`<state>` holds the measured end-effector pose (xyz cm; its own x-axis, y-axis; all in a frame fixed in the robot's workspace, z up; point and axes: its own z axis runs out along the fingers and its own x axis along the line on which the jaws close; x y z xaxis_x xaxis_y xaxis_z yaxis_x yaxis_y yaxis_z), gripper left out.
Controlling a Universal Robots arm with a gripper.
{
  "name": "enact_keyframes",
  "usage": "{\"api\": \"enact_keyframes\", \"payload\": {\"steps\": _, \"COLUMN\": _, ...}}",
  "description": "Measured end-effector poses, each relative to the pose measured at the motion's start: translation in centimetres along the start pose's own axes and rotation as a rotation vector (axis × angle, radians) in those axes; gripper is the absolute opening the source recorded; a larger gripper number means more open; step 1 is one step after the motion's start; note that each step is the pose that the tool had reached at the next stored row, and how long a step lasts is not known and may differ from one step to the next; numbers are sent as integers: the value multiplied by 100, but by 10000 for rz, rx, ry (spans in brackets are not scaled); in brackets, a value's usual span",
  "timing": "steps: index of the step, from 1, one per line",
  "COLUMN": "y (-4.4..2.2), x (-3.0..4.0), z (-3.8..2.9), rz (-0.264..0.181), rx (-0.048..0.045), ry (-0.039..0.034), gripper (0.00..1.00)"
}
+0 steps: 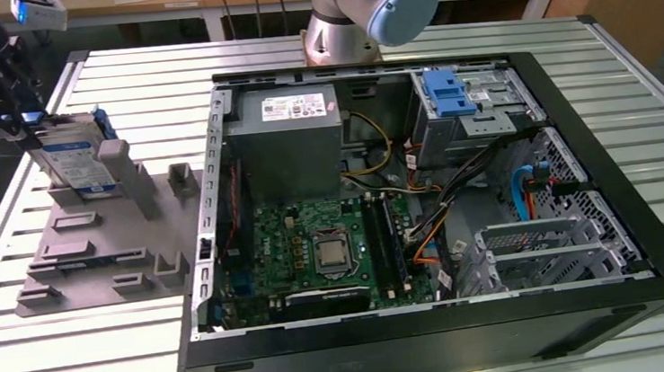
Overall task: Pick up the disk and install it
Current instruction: 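Pick up the disk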
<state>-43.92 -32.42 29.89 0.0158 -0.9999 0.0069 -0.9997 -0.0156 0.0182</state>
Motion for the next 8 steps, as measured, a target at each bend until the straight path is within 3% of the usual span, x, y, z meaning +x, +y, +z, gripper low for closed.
{"api": "enact_keyframes", "payload": {"steps": 4, "y": 0, "x": 0, "z": 2, "rz": 0, "rx": 3, "ry": -2, "gripper": 51}}
{"api": "enact_keyframes", "payload": {"steps": 5, "y": 0, "x": 0, "z": 2, "rz": 0, "rx": 2, "ry": -2, "gripper": 44}}
{"api": "enact_keyframes", "payload": {"steps": 8, "y": 0, "x": 0, "z": 3, "rz": 0, "rx": 2, "ry": -2, "gripper": 44}}
